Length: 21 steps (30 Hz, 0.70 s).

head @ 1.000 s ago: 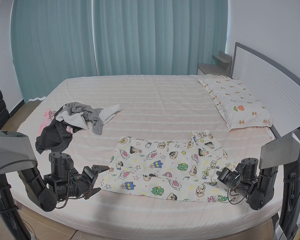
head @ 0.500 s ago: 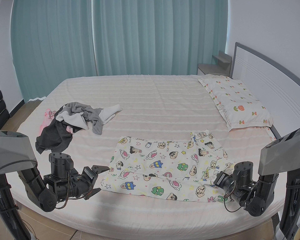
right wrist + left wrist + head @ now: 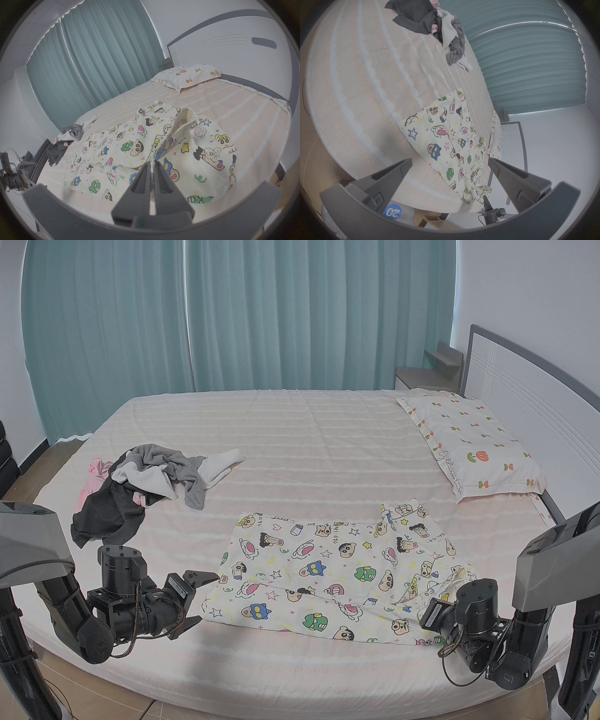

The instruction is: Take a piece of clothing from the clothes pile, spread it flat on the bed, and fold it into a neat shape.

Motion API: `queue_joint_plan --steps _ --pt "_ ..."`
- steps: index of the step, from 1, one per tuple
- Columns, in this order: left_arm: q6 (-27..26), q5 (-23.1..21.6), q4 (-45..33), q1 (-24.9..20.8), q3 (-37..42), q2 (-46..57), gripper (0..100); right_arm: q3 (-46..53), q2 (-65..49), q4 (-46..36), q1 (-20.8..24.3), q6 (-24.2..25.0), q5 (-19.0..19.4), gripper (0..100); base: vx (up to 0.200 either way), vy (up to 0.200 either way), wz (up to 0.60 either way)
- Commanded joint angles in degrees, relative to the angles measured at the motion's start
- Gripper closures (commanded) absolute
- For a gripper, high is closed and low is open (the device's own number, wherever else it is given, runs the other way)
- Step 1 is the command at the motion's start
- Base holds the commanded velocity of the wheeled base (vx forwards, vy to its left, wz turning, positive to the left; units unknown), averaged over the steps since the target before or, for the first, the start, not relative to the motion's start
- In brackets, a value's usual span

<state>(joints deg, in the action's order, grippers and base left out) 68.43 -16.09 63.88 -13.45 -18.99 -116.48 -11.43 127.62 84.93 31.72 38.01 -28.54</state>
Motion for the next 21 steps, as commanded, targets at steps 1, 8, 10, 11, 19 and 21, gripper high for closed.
queue_joint_plan --steps 1,8,10,11,19,21 --pt "0.04 0.01 0.02 0.00 0.01 0.03 0 0.98 0.61 0.15 0.45 -0.04 -0.20 0 0.000 0.000 0.00" --pt "0.04 0.01 0.02 0.00 -0.08 0.03 0 6.51 0.08 2.34 3.96 0.40 -0.11 0 0.000 0.000 0.00" --pt "0.04 0.10 0.02 0.00 -0.08 0.03 0 10.73 -0.27 5.07 5.11 0.40 -0.20 0 0.000 0.000 0.00" --pt "0.04 0.10 0.02 0.00 0.01 0.03 0 11.43 -1.50 5.07 4.84 0.49 -0.11 0 0.000 0.000 0.00" --pt "0.04 0.10 0.02 0.00 0.01 0.03 0 9.06 -4.93 5.07 -11.94 -0.13 15.88 0 0.000 0.000 0.00" --pt "0.04 0.10 0.02 0.00 0.01 0.03 0 6.86 -3.08 5.07 -17.57 -0.13 23.35 0 0.000 0.000 0.00"
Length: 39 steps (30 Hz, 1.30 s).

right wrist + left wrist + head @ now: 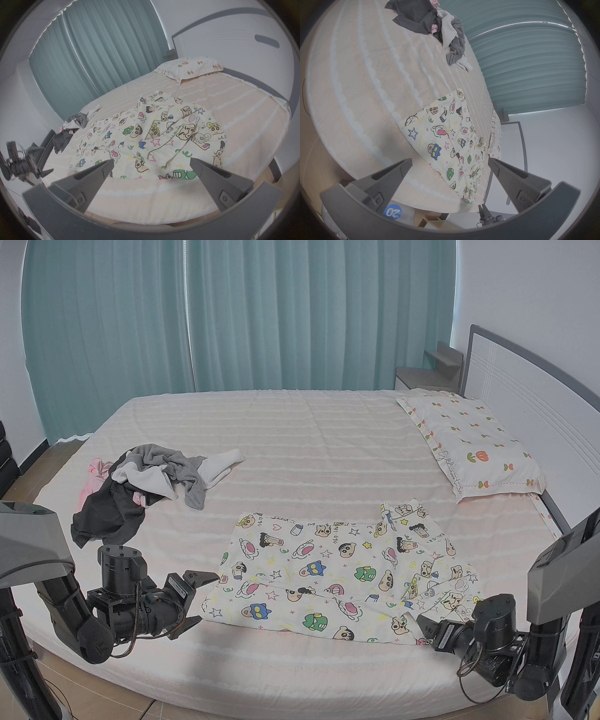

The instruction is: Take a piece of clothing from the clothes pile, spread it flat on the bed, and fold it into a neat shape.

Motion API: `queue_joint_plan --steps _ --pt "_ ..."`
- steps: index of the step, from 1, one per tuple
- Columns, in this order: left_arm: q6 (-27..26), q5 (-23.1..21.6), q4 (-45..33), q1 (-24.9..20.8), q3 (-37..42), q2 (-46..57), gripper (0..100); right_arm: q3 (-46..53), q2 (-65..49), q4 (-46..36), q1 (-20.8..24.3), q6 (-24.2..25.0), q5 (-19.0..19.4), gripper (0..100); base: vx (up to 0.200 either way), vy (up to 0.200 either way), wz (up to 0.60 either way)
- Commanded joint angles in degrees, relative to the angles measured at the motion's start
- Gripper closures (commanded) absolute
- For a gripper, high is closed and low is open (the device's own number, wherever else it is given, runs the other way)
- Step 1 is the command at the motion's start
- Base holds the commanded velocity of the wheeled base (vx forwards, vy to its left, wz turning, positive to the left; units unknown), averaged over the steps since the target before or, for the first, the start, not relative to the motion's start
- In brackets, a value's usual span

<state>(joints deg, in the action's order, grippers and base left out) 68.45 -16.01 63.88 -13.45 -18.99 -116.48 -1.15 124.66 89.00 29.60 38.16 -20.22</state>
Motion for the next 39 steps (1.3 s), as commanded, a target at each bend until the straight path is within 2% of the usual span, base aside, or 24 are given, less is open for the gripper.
queue_joint_plan --steps 1,2,3,4,6,10,13,33,34,39 --pt "0.02 0.01 0.02 0.00 0.01 0.03 0 -4.83 1.46 1.00 -17.38 -0.28 17.24 0 0.000 0.000 0.00" --pt "0.02 0.01 0.02 0.00 0.01 0.03 0 -6.50 3.31 1.00 -19.05 -0.36 18.64 0 0.000 0.000 0.00" --pt "0.02 0.01 0.02 0.00 0.01 0.03 0 -6.50 3.31 1.00 -19.05 -0.36 18.64 0 0.000 0.000 0.00" --pt "0.02 0.01 0.02 0.09 0.01 0.03 0 -10.81 6.82 1.00 -21.51 -0.63 19.43 0 0.000 0.000 0.00" --pt "0.02 0.01 0.02 0.00 -0.08 -0.06 0 -14.85 9.81 -0.32 -22.92 -1.59 19.61 0 0.000 0.000 0.00" --pt "-0.07 0.01 0.02 0.00 -0.17 -0.06 0 -19.68 11.92 -5.42 -23.97 -2.03 21.98 0 0.000 0.000 0.00" --pt "-0.07 0.01 0.02 0.00 -0.17 -0.06 0 -21.53 12.62 -6.30 -24.76 -2.03 23.12 0 0.000 0.000 0.00" --pt "-0.07 0.01 0.02 -0.09 -0.26 -0.15 0 -22.41 15.61 -6.21 -26.61 -2.39 23.12 0 0.000 0.000 0.00" --pt "-0.07 0.01 0.02 -0.09 -0.26 -0.15 0 -22.41 15.70 -6.30 -26.52 -2.39 23.12 100 0.000 0.000 0.00" --pt "-0.07 0.01 0.02 -0.09 -0.26 -0.15 0 -22.67 16.23 -6.39 -26.17 -2.39 23.12 100 0.000 0.000 0.00"
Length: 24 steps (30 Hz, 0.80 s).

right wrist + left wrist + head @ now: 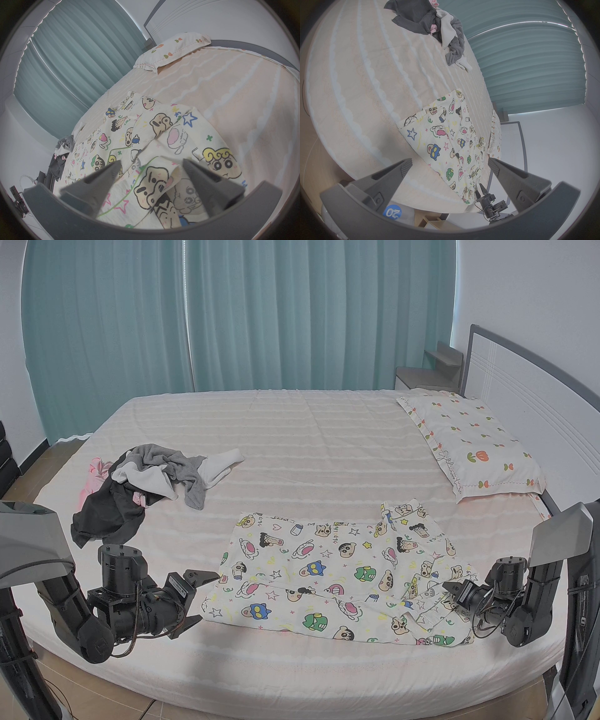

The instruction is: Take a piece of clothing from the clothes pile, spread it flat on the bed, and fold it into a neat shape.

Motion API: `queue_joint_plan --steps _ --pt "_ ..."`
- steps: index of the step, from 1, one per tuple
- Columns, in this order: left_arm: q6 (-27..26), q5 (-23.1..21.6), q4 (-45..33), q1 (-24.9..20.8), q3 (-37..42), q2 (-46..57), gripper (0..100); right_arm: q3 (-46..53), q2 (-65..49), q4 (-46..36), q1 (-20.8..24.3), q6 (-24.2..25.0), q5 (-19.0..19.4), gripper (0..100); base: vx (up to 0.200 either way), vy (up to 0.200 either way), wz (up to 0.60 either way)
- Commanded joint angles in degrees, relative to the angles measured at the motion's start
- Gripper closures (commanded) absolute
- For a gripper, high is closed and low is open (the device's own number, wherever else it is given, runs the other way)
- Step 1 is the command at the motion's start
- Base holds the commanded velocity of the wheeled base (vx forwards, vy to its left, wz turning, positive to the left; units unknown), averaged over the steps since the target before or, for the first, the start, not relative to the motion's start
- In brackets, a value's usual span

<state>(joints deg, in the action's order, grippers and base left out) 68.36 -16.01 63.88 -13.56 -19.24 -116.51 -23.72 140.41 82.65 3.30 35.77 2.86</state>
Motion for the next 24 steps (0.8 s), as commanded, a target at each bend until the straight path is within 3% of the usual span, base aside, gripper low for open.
queue_joint_plan --steps 1,12,19,24 --pt "0.01 0.01 0.02 0.02 -0.01 -0.13 0 -0.10 0.48 -0.04 0.12 0.00 0.04 100 0.000 0.000 0.00" --pt "0.01 0.01 0.02 0.02 0.08 -0.13 0 4.74 -1.10 6.29 0.83 0.09 -1.11 100 0.000 0.000 0.00" --pt "0.01 0.01 0.02 0.02 -0.01 -0.13 0 11.33 -8.22 7.35 5.92 -0.44 -4.71 100 0.000 0.000 0.00" --pt "0.01 0.01 0.02 0.11 0.16 -0.04 0 15.81 -11.56 7.35 10.06 -0.44 -10.51 100 0.000 0.000 0.00"
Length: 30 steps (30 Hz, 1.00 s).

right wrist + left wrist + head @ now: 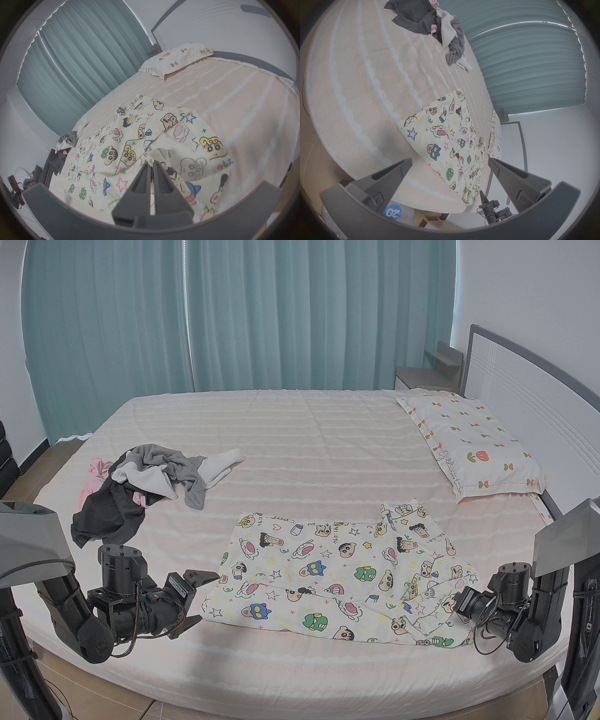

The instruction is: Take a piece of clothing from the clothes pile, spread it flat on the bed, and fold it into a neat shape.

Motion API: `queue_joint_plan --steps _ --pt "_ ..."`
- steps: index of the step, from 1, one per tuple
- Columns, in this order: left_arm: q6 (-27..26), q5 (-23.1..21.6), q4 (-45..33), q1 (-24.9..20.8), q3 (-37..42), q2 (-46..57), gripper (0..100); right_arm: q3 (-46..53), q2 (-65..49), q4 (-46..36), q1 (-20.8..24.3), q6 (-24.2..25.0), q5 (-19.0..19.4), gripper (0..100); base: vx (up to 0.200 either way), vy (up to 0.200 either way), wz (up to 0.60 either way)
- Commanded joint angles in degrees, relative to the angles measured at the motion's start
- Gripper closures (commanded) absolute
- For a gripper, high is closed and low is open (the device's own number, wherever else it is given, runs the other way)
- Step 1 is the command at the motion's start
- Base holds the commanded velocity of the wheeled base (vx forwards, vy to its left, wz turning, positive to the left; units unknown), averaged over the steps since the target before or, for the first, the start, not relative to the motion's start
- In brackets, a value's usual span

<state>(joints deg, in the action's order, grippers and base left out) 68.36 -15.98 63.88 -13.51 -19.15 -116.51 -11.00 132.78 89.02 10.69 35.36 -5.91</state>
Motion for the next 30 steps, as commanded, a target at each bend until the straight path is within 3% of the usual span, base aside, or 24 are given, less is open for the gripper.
queue_joint_plan --steps 1,7,18,27,30 --pt "0.01 -0.01 0.02 0.06 0.08 -0.04 0 4.23 -4.64 0.98 3.55 0.06 -2.79 100 0.000 0.000 0.00" --pt "0.01 -0.01 0.02 -0.03 0.08 -0.04 0 6.34 -6.48 0.98 5.13 -0.47 -6.74 100 0.000 0.000 0.00" --pt "0.01 -0.01 0.02 0.06 -0.01 -0.04 0 11.00 -7.45 0.98 9.52 -1.79 -7.45 100 0.000 0.000 0.00" --pt "0.01 -0.01 0.02 0.06 -0.01 -0.04 0 11.00 -7.45 -0.42 13.57 -2.93 -15.62 100 0.000 0.000 0.00" --pt "0.01 -0.01 0.02 0.06 -0.10 -0.04 0 11.00 -8.24 -3.41 14.36 -4.52 -16.50 100 0.000 0.000 0.00"
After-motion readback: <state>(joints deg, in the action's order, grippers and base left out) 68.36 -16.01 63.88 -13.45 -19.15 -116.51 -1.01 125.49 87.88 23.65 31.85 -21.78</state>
